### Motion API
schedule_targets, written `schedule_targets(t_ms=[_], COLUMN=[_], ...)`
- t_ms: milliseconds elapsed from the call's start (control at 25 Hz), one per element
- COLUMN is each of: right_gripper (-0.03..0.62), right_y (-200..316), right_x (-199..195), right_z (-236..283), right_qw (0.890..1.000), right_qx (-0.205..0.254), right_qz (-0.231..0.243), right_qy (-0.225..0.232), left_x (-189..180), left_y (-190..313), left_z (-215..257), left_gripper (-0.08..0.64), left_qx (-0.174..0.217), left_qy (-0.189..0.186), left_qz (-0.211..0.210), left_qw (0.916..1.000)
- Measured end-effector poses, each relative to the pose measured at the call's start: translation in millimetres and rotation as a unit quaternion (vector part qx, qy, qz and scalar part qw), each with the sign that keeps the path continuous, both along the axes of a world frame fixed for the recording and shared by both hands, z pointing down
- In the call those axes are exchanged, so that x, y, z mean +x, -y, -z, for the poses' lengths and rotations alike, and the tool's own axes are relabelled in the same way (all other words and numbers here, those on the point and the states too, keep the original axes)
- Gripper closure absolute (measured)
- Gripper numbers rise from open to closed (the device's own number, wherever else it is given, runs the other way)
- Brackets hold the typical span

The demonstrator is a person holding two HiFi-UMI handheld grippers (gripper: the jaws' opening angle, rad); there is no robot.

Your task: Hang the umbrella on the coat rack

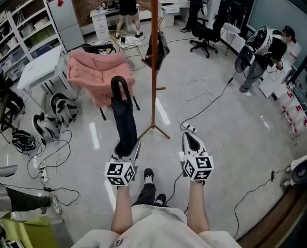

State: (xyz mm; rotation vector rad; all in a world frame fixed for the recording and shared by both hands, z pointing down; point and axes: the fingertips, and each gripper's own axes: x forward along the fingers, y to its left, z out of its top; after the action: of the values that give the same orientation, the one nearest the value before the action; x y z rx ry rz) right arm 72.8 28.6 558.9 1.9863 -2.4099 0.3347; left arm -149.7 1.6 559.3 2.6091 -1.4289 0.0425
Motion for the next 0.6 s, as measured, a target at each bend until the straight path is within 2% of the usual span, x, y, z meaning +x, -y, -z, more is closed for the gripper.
schedule_targets(t_ms=[320, 600], right_gripper=[0.588, 0.588], right_y=[34, 82], right_x=[17, 21], right_z=[0, 14], right_qw=[1.000, 1.000], right_qx=[-0.004, 0.006], right_qz=[-0.024, -0.013], right_qy=[-0.008, -0.002], left_x=[11, 24], left_y=[46, 88], left_z=[7, 20], left_gripper=[0.288, 0.288], left_qx=[0.007, 0.015], left_qy=[-0.010, 0.001], left_qz=[-0.004, -0.015], left_qw=[0.9999, 0.9998])
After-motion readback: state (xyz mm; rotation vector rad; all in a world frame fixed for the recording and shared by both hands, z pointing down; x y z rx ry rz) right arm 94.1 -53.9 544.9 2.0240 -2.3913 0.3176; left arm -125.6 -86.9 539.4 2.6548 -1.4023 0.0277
